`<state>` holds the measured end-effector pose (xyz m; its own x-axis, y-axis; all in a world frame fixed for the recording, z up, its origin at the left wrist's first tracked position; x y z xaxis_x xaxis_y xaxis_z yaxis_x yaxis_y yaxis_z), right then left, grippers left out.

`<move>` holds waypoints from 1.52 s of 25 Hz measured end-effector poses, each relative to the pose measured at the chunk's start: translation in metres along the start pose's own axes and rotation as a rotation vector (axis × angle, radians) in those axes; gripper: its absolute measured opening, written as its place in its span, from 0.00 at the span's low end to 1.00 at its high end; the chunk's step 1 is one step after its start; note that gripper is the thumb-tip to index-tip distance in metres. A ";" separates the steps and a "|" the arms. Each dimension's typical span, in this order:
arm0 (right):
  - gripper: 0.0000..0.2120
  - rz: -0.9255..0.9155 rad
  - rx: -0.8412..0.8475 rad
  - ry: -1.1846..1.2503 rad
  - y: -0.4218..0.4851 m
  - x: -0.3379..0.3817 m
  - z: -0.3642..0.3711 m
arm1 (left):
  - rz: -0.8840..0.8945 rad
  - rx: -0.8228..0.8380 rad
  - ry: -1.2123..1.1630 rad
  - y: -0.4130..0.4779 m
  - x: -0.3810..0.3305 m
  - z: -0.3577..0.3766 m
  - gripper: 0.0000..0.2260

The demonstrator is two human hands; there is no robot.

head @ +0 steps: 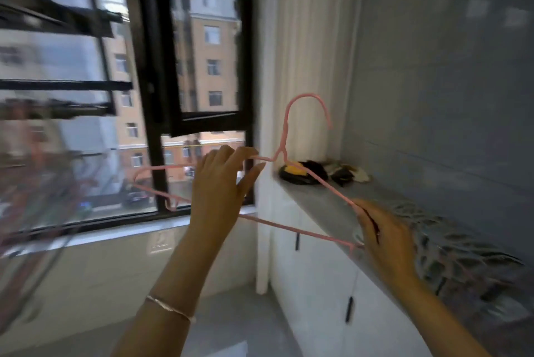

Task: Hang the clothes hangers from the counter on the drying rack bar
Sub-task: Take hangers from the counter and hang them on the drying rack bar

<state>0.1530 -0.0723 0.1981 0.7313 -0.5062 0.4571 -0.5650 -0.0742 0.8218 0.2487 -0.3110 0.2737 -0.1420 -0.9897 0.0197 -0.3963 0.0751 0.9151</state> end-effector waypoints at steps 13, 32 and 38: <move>0.16 -0.397 0.228 0.581 -0.030 0.398 0.118 | -0.739 0.157 -0.361 -0.122 0.155 -0.384 0.12; 0.08 0.334 1.124 1.045 -0.180 0.799 0.347 | -1.043 -0.025 -0.438 -0.272 0.374 -0.571 0.09; 0.08 0.319 0.775 0.879 -0.128 0.740 0.369 | -1.021 0.139 -0.715 -0.277 0.373 -0.527 0.08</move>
<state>0.6253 -0.7546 0.3055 0.3572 0.1380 0.9238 -0.6257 -0.6990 0.3463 0.7838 -0.7651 0.2403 -0.1570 -0.3195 -0.9345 -0.7012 -0.6302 0.3333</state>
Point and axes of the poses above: each hand's wrist, its own y-axis towards the middle knuckle, its own z-axis out of the palm, x = y × z, the point moved 9 cm from there along y, towards the middle knuckle, and after that the axes turned 10 degrees about z, right-handed, at the moved point
